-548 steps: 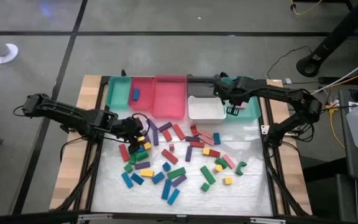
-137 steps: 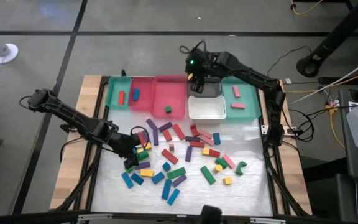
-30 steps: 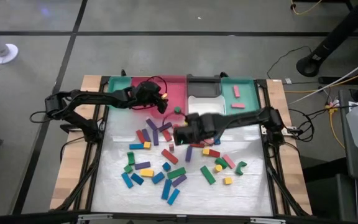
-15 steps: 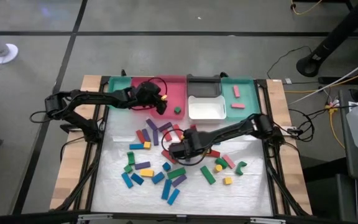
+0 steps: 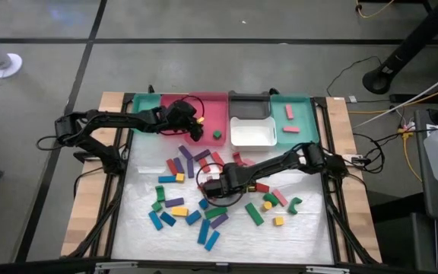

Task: Sort blocks
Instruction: Put the violet block into the black bin

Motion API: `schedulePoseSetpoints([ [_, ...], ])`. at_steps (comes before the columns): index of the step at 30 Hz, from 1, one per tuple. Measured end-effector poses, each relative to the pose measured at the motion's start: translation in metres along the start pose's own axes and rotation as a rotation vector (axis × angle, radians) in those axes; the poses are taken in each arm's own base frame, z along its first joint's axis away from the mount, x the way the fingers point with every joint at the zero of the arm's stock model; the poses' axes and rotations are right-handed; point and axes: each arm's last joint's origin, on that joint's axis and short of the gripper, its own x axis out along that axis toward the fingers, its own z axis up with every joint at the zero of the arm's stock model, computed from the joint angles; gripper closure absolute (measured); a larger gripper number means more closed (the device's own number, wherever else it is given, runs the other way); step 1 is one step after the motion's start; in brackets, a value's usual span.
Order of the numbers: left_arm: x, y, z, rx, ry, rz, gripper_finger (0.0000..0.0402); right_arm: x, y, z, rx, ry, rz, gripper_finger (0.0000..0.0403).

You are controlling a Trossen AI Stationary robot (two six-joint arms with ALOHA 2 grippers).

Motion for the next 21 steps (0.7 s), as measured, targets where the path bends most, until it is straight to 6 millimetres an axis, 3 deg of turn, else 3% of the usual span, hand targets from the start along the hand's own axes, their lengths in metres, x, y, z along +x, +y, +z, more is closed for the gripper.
schedulePoseSetpoints([
  [7, 0.000, 0.000, -0.002, 0.028, 0.021, -0.011, 0.0197, 0.013, 0.004, -0.004, 0.000, 0.047, -0.012, 0.0300],
  [11, 0.000, -0.001, -0.002, 0.028, 0.034, -0.044, 0.0197, 0.009, 0.003, -0.003, 0.001, 0.047, 0.001, 0.0302],
  [15, -0.009, -0.002, 0.002, 0.042, 0.010, -0.081, 0.0205, -0.006, 0.004, 0.003, 0.015, 0.042, 0.054, 0.0302],
  [21, -0.038, 0.002, 0.017, 0.067, -0.102, -0.101, 0.0230, -0.049, -0.001, 0.021, 0.013, 0.009, 0.152, 0.0294],
])
